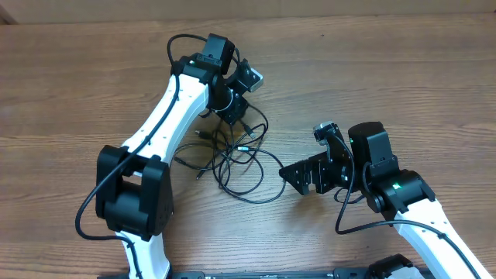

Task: Untangle cables

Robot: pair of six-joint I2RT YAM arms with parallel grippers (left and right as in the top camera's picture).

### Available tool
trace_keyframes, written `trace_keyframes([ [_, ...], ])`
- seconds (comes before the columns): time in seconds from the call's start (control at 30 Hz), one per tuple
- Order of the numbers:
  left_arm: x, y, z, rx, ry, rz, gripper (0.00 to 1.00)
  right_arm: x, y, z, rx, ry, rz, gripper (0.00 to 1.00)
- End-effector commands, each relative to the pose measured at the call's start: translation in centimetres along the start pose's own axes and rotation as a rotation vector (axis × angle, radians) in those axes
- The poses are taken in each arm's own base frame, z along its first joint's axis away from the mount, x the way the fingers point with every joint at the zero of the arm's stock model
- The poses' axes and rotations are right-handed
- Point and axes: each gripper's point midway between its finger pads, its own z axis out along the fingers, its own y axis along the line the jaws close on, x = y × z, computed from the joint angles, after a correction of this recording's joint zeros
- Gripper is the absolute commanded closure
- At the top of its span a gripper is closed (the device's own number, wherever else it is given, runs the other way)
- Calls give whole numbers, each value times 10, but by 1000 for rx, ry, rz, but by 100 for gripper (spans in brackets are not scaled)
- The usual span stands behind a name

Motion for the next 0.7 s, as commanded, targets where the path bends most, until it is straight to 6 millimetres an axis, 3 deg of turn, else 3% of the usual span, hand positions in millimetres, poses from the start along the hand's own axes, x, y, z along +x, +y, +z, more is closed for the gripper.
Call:
trace_keyframes([
  [0.0, 0, 1, -3, -6, -3, -29, 96, -6, 1, -3, 5, -19, -11, 0],
  [0.13, -7, -8, -21, 13, -33, -64, 96, -5, 1, -3, 5, -18, -10, 0],
  [0.27, -36, -30, -81, 68, -155, -40, 96, -4, 1, -3, 6, -13, -7, 0],
  [0.5, -91, -61, -242, -2, -519, -4, 96, -1, 0, -3, 8, -1, 1, 0],
  [0.67, -103, -85, -350, -98, -790, 83, 96, 0, 0, -3, 9, 0, 2, 0],
])
